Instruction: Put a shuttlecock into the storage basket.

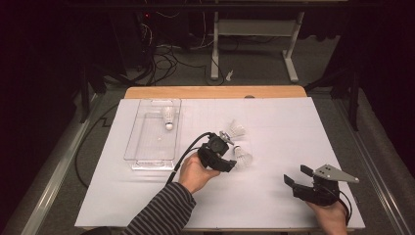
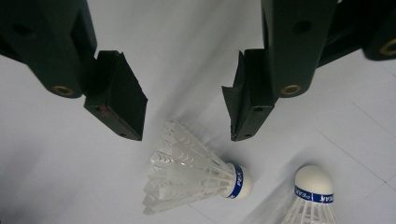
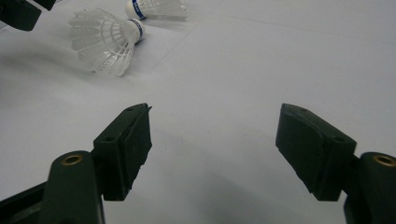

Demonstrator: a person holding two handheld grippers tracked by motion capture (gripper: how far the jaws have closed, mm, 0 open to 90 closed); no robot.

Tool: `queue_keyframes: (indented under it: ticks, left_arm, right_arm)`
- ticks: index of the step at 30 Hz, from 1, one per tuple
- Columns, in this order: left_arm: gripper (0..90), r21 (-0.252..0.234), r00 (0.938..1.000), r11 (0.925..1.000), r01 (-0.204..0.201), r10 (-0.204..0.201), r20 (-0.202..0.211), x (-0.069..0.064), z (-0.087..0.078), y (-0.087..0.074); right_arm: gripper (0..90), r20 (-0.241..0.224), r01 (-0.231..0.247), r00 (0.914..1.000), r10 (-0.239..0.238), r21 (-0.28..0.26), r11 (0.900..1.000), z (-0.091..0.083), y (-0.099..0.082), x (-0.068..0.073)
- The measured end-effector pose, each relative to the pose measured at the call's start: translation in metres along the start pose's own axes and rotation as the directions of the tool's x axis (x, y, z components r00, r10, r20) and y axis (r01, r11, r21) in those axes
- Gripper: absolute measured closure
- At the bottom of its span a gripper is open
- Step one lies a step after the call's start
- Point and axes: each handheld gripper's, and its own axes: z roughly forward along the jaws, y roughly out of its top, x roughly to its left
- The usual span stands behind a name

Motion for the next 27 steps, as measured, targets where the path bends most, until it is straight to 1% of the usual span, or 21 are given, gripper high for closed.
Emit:
queue_keyframes:
  ticks: [3, 10, 14, 19, 27]
  left_arm:
    - [47.1, 0.009, 1.0000, 1.0000, 0.000, 0.000, -0.005, -0.001, 0.003, 0.001]
    - [47.9, 0.032, 0.9998, 0.9994, -0.015, 0.016, -0.015, -0.003, 0.011, -0.001]
    - [50.2, 0.041, 0.9996, 0.9992, -0.006, 0.007, -0.027, -0.002, 0.015, -0.001]
    - [52.3, 0.050, 0.9997, 0.9987, 0.012, -0.011, -0.022, -0.001, 0.019, 0.000]
    - [54.4, 0.066, 0.9995, 0.9976, 0.024, -0.022, -0.023, -0.001, 0.026, 0.000]
  right_arm:
    - [27.3, 0.000, 0.002, 1.0000, -0.002, 0.000, 1.0000, 0.000, 0.000, 0.000]
    - [27.3, 0.000, 0.000, 1.0000, 0.000, 0.000, 1.0000, 0.000, 0.000, 0.000]
    - [27.4, 0.000, 0.001, 1.0000, -0.001, 0.000, 1.0000, 0.000, 0.000, 0.000]
    - [27.4, -0.001, 0.003, 1.0000, -0.003, 0.002, 1.0000, 0.000, 0.000, 0.000]
    - [27.4, 0.000, -0.001, 1.0000, 0.001, 0.007, 1.0000, 0.001, 0.000, 0.000]
